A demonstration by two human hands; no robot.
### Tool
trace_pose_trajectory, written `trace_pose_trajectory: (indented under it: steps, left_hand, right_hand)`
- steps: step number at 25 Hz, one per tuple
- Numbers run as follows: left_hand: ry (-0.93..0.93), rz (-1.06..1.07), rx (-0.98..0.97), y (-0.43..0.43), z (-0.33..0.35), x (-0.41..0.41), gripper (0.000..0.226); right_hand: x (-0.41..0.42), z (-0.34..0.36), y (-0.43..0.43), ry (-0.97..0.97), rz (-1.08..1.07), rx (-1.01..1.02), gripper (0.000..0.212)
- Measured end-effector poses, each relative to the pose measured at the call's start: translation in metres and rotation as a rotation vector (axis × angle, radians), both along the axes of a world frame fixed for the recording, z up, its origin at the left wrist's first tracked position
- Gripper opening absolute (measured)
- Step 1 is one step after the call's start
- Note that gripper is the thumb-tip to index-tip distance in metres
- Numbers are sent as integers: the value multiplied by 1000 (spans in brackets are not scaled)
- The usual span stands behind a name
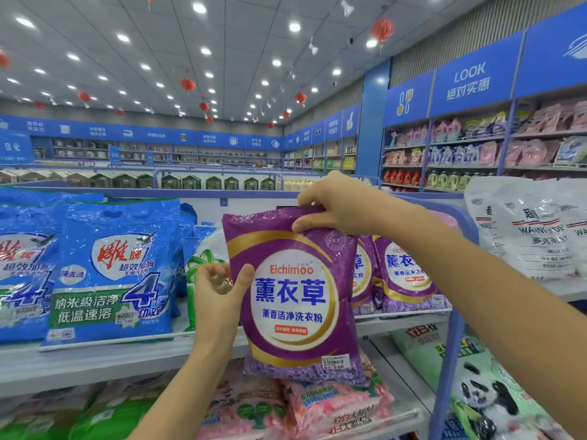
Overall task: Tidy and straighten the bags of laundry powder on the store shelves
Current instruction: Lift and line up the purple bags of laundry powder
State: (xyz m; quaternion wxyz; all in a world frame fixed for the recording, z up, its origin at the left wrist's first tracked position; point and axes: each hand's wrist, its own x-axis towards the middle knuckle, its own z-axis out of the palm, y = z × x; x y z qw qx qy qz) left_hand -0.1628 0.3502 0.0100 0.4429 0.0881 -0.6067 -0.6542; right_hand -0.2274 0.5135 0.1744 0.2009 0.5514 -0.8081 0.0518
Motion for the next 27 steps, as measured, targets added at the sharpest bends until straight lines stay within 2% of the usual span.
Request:
trace_pose_trajectory:
  steps: [3, 5, 6, 7, 9, 13, 15, 17, 18, 20, 22, 23, 27]
  left_hand:
    - [176, 447, -646, 5, 26, 8, 62]
    - [171, 519, -1069, 13, 48, 1, 51]
    - [96, 445, -1160, 19, 57, -1, 44]
    - [13, 322, -1156, 22, 64, -3, 36]
    - [-40, 63, -1073, 26, 74, -8, 22]
    - [-44, -133, -1005, 32, 76, -16, 8]
    - [-74, -187, -977, 35, 69, -17, 8]
    - [-84, -219, -922, 37, 63, -16, 13]
    - [-83, -203, -910, 37, 63, -16, 14]
    - [-83, -136, -888, 35, 66, -16, 17]
    - [-83, -95, -842, 34, 71, -15, 23]
    - [-80, -87, -822, 33, 74, -14, 26]
    - [-50, -41, -765, 23, 82, -16, 27]
  right_hand:
    - [0, -7, -6, 97, 4, 35, 41]
    - [-7, -13, -6, 124, 22, 46, 38]
    - [-11, -17, -6, 108, 39, 18, 36]
    - [-16, -20, -3, 46, 64, -47, 33]
    - [-24, -27, 11, -156, 132, -255, 24]
    - [-46, -89, 48, -573, 152, -667, 11]
    - [-58, -135, 50, -874, 124, -820, 31]
    - [-56, -181, 44, -1203, 122, -872, 45]
    - [-50, -201, 42, -1278, 168, -855, 55]
    - [-24, -225, 36, -1290, 179, -864, 82]
    - [-9, -235, 36, -1232, 192, -963, 99]
    - [-6, -233, 34, -1174, 204, -976, 99]
    - [-11, -223, 24, -1064, 180, -1006, 71]
